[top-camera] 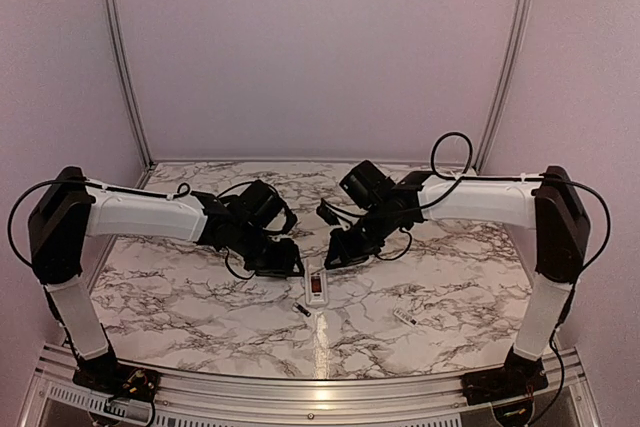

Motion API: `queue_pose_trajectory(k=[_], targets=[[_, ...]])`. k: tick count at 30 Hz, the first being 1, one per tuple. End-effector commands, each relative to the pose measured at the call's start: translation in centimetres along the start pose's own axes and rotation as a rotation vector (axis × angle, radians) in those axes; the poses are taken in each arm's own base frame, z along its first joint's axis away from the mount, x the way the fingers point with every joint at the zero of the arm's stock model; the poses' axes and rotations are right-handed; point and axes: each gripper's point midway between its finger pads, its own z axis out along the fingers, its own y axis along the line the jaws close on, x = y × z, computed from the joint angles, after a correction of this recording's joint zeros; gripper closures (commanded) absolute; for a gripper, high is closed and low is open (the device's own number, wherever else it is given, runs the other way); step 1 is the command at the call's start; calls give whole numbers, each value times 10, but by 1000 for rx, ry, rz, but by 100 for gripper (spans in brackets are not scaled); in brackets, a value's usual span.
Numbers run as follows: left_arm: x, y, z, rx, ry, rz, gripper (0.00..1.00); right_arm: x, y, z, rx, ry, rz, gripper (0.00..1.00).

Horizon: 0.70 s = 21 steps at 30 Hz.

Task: Unload the batteries from the remote control

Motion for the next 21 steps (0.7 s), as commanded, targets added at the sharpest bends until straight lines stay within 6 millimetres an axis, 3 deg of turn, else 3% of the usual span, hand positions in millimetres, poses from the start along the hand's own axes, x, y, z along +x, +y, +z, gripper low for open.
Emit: queue_pose_trajectory(k=[1,5,11,16,21], targets=[[-13,-3,-35,-38,-97,74,54,-19,27,-36,-45,-70,-56,100],[-26,-23,-74,16,-204,181,42,-20,39,-50,-77,-74,-81,100],[-38,-31,-120,-2,-350,366,28,-12,59,-68,-168,-53,-108,100],[-36,-49,-155,90,-522,536,27,-7,85,-86,-297,-47,-128,100],[-15,-68,-181,199,-631,770,30,-4,107,-102,-412,-36,-129,100]])
